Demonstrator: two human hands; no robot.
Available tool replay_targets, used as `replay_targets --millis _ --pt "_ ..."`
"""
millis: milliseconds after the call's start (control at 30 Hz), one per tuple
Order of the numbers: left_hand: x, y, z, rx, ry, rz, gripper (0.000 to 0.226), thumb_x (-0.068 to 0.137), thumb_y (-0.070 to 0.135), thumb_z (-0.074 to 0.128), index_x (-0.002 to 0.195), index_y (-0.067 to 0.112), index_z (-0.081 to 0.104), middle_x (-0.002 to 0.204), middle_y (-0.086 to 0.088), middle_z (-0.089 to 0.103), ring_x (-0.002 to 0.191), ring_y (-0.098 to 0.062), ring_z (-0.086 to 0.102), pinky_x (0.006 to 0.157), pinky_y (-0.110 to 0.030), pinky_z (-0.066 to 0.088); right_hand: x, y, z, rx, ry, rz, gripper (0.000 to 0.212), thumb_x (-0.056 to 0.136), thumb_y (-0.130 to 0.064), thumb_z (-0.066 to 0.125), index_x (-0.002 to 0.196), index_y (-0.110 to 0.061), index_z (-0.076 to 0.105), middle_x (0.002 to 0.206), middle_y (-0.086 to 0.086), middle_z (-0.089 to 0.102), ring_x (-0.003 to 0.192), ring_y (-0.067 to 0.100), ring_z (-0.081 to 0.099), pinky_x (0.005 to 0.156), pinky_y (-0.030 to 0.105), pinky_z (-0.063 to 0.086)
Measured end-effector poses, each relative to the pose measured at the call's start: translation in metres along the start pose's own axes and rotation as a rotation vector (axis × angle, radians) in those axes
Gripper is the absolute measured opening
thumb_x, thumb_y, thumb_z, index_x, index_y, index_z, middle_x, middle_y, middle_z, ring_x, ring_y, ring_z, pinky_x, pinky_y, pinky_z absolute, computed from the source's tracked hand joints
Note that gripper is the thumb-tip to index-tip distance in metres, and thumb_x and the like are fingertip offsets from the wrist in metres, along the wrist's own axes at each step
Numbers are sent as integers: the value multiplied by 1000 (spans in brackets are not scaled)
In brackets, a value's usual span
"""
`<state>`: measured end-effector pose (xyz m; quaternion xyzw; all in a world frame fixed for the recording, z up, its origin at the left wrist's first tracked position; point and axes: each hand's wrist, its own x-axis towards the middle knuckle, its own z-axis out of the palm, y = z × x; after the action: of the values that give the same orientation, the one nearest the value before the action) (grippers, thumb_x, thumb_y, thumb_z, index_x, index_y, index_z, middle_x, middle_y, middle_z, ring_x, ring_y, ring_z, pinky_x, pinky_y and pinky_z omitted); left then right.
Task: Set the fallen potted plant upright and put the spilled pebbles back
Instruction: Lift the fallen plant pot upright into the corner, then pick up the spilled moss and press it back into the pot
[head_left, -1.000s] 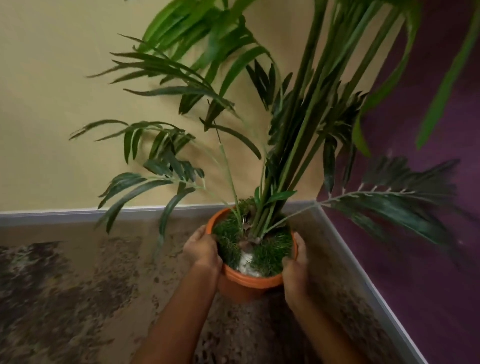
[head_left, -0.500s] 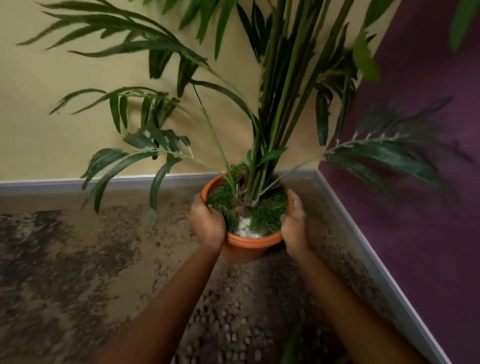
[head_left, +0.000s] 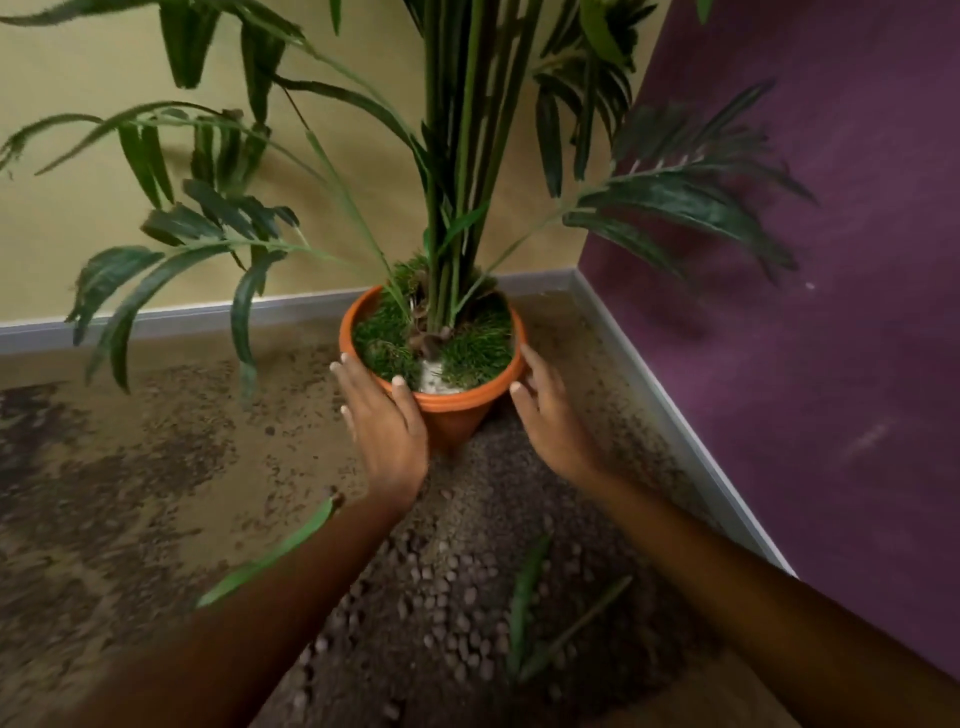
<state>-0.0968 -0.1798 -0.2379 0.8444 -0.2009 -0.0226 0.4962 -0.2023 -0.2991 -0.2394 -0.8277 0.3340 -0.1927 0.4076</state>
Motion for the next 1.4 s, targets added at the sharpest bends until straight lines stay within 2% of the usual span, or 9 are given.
replay_targets --millis 133,233,333,500,800,1033,1200,1300,1400 --pt "-54 -12 9 137 -168 163 67 99 23 36 145 7 -11 159 -14 -4 147 -20 -3 118 -39 0 -67 31 -8 -207 -65 -76 49 100 -18 41 147 -13 28 153 8 31 140 20 32 105 17 24" --pt "-92 -25 20 285 -442 307 65 100 33 29 142 19 -18 156 -3 -17 145 -13 -9 118 -36 -1 -113 60 -13 -312 -165 -56 47 100 -17 40 146 -15 30 154 5 29 141 15 30 107 14 21" --pt "-117 -39 31 477 -683 382 60 100 40 23 151 19 -2 160 -3 -9 148 -19 1 120 -36 8 -146 82 -18 -376 -233 -18 47 100 -16 36 146 -19 29 156 -1 22 142 13 27 114 21 24" --pt "-136 -43 38 665 -850 401 56 97 46 29 144 15 29 156 -6 20 143 -26 22 115 -37 26 -178 106 -31 -520 -389 -27 51 97 -11 36 147 -18 28 159 0 15 145 13 19 119 25 17" --pt "-148 -21 44 735 -757 297 42 93 34 42 128 10 40 132 -10 45 124 -26 40 101 -34 38 -173 115 -28 -765 -349 -44 36 102 -21 32 134 -14 48 148 0 36 137 14 32 120 28 14" --pt "-126 -17 31 484 -777 151 19 96 25 43 112 13 45 106 -7 64 94 -23 62 76 -33 49 -168 113 -26 -821 -361 -33 30 97 -15 42 126 -12 51 132 7 46 122 19 42 100 32 37" --pt "-96 -8 14 417 -724 229 14 96 24 45 106 15 48 100 -7 66 90 -21 61 73 -32 46 -157 100 -34 -908 -306 -156 24 68 -26 80 90 -26 71 97 -5 71 93 10 66 85 12 51" --pt "-75 4 1 405 -706 335 8 96 23 43 101 18 46 98 -8 65 90 -24 60 75 -36 46 -146 86 -42 -714 -270 -83 18 96 -18 48 109 -20 59 109 -4 53 111 13 52 95 20 39" --pt "-55 18 -13 414 -649 455 9 95 25 45 101 19 47 100 -6 65 93 -25 61 73 -35 46 -129 69 -49 -533 -71 -69 18 99 -22 41 107 -17 56 99 -9 42 98 12 50 80 19 35"
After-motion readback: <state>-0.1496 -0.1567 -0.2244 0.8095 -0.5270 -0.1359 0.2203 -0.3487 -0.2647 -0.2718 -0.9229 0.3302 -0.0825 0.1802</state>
